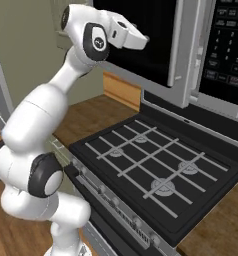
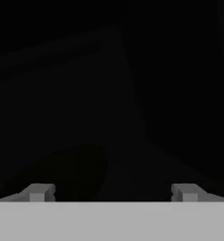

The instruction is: Pick the bell pepper from the sink and place it in the bowl. Then pick the bowl and place it in the microwave. Then close the microwave door and press the start button.

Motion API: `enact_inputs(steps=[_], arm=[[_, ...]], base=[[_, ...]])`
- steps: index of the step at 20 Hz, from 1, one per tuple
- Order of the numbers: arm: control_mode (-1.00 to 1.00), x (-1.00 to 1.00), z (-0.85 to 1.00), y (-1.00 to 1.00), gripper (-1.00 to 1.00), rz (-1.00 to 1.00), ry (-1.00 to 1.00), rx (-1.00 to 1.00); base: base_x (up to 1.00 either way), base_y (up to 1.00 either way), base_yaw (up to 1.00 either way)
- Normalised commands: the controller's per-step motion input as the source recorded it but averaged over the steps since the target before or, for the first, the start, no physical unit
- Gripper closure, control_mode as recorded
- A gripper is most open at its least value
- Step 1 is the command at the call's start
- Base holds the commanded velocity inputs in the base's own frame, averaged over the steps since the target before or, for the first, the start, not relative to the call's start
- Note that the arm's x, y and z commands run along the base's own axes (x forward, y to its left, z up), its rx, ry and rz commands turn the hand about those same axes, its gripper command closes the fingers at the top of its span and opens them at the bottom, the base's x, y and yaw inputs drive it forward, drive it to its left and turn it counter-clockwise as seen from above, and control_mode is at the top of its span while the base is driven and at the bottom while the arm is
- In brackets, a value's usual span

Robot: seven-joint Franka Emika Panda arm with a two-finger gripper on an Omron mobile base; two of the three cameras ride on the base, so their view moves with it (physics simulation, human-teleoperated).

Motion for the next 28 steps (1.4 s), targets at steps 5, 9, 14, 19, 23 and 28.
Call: enact_inputs(steps=[5, 9, 14, 19, 23, 28], arm=[[-1.00, 0.73, -0.32, -0.55, -1.00, 0.17, -0.10, 0.07], [-1.00, 0.79, -0.36, -0.51, -1.00, 0.17, -0.07, 0.06], [-1.00, 0.38, -0.26, -0.24, -1.00, 0.20, -0.08, 0.02], [-1.00, -0.93, 0.00, 0.10, -1.00, 0.10, -0.05, -0.01], [-1.00, -1.00, 0.00, 0.29, -1.00, 0.06, 0.00, -0.07], [-1.00, -1.00, -0.18, 0.40, 1.00, 0.02, -0.03, -0.19]], base=[[0.00, 0.00, 0.00], [0.00, 0.00, 0.00], [0.00, 0.00, 0.00], [0.00, 0.00, 0.00], [0.00, 0.00, 0.00], [0.00, 0.00, 0.00]])
